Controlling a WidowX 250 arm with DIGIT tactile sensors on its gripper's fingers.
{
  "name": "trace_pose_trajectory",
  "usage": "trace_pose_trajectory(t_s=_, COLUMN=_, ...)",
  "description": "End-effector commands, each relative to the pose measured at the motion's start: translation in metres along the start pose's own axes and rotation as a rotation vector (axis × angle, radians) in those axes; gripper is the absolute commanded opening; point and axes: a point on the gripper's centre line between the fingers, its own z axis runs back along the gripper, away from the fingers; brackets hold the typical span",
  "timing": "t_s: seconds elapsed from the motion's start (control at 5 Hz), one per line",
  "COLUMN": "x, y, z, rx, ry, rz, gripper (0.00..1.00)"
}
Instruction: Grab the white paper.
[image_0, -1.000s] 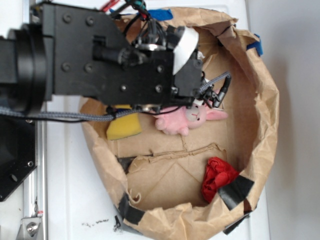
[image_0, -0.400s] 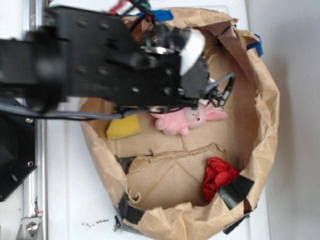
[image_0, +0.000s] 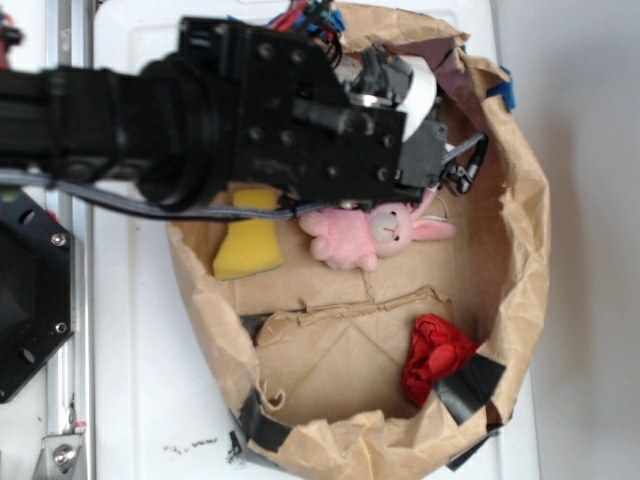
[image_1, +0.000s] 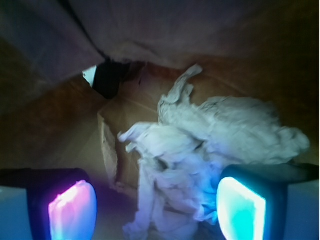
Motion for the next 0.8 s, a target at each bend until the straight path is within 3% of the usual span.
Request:
trace_pose_trajectory(t_s=0.0, x=0.022, y=0.011, z=-0.004, rx=0.008, ry=-0.062, rz=0.049, gripper=1.0)
trace_pose_trajectory(t_s=0.4, x=0.022, y=0.021, z=-0.016, rx=0.046, ry=-0.076, rz=0.031, gripper=1.0)
trace_pose_trajectory(t_s=0.6, x=0.022, y=0.022, z=-0.018, rx=0.041, ry=-0.072, rz=0.035, gripper=0.67)
